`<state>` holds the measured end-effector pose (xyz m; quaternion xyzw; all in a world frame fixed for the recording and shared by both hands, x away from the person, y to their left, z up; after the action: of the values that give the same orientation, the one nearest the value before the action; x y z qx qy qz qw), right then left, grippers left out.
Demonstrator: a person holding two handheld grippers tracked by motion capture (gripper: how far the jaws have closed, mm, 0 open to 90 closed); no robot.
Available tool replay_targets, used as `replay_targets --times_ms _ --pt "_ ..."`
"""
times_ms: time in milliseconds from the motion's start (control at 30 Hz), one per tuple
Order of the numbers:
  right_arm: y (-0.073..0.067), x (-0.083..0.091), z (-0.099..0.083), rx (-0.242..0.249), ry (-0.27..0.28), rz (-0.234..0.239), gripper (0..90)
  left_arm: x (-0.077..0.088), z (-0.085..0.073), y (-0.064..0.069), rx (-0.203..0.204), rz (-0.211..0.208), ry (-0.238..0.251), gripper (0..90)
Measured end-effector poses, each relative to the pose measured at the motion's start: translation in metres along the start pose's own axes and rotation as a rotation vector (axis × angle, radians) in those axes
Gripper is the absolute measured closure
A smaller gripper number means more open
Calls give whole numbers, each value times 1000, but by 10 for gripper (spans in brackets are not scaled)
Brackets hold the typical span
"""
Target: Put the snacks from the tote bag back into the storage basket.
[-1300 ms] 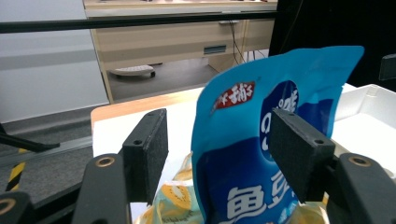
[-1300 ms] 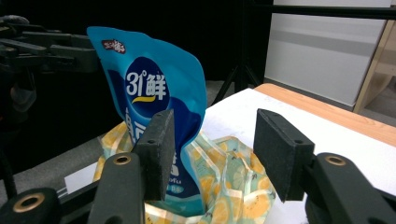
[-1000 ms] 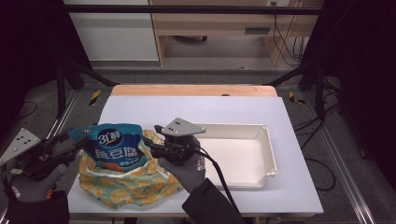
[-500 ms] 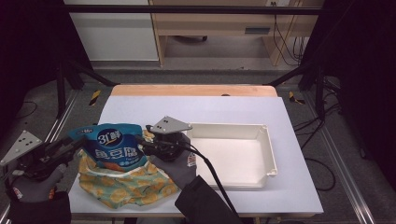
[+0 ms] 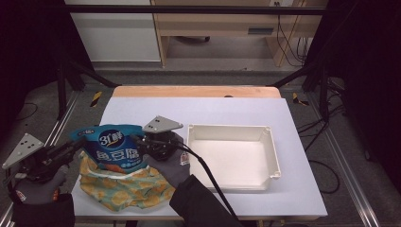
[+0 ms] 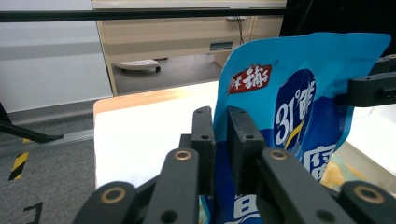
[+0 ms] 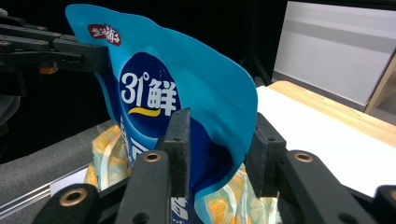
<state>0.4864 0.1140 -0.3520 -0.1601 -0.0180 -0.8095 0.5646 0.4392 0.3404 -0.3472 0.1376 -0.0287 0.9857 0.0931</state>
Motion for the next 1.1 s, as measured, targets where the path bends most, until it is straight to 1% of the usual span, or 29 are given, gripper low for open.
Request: replay_targets --times_ms 67,100,200,267,433,533,633,833,900,1100 --pt "0 -1 0 -3 -2 -6 671 0 0 0 6 -1 0 828" --pt "1 -1 0 -5 -6 -12 715 0 0 0 10 -2 -1 838" --pt "3 0 0 -15 -7 -15 758 0 0 0 15 -2 -2 847" --pt "5 0 0 -12 -9 -24 792 -1 0 0 16 -1 -2 854" --pt "5 0 0 -12 -14 -26 862 -1 0 1 16 3 -1 889" --pt "3 0 1 2 -26 -35 893 -2 0 2 18 7 -1 896" --pt "2 -1 2 26 -42 -52 900 -2 0 1 16 19 -2 900" --pt "1 -2 4 26 -46 -54 900 -3 1 1 24 40 1 900" --pt "0 -1 5 26 -42 -55 900 -2 3 1 29 39 6 900" --pt "-2 4 13 35 -25 -53 900 4 12 5 25 37 29 900"
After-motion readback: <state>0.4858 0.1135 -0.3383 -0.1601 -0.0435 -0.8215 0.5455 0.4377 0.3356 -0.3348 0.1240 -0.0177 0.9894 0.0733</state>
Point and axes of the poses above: each handheld gripper's, and its own axes: x roughly backward along the jaws, z roughly out of its top, y roughly to its right, the point moved 6 cm from there along -x, roughly forward along the jaws, and after that the axes turned 15 degrees about z, right-handed, at the moved point
